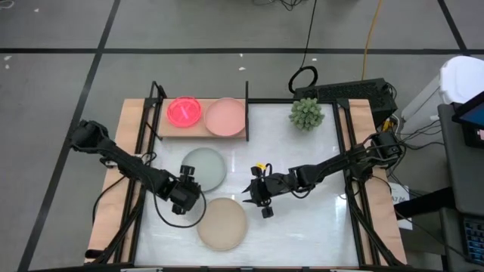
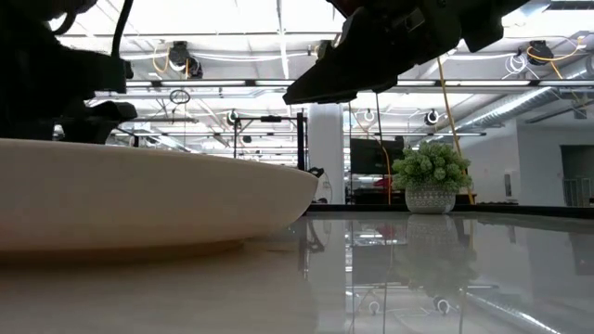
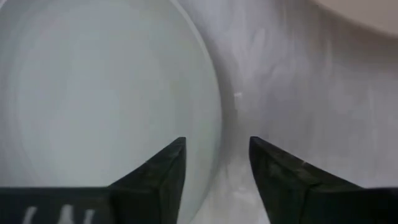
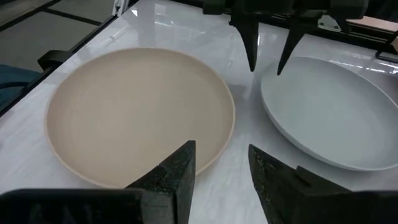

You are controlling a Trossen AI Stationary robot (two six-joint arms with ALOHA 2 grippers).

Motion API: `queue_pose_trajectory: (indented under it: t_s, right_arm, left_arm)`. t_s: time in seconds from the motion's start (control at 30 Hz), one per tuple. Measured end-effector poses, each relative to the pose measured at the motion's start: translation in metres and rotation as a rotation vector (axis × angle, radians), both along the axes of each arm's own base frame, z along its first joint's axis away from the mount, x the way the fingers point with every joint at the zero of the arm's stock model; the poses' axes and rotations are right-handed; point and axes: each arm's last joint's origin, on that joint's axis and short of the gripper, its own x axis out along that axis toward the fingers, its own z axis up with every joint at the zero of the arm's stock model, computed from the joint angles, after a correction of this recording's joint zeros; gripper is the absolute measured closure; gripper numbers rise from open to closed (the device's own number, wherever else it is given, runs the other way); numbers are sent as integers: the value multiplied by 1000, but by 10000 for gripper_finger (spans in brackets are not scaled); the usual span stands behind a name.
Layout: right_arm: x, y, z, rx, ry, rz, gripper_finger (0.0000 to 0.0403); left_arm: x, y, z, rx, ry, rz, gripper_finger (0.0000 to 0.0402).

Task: Place and stack plates onto a shelf
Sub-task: Stack the gray plate on top of the brown plate on the shelf

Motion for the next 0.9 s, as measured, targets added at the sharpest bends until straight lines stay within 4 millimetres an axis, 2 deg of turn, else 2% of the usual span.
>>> queue_pose_trajectory:
  t_s: [0.17,0.37,0.5,0.67,0.9]
  right_arm:
    - [0,0,0,-4,0,2,273]
    - [0,0,0,-4,1,2,273]
    - [0,0,0,-4,2,2,273]
    - [0,0,0,-10,2,4,273]
    - [-1,0,-1,-16,15,4,273]
  left_arm:
    - [1,0,-6,13,18,-7,271]
    - [-4,3,-19,42,0,-20,300]
    - [-4,4,-18,83,-25,-20,325]
    - [-3,4,-18,106,-32,-76,385]
    - [4,2,-10,144,-44,-144,389]
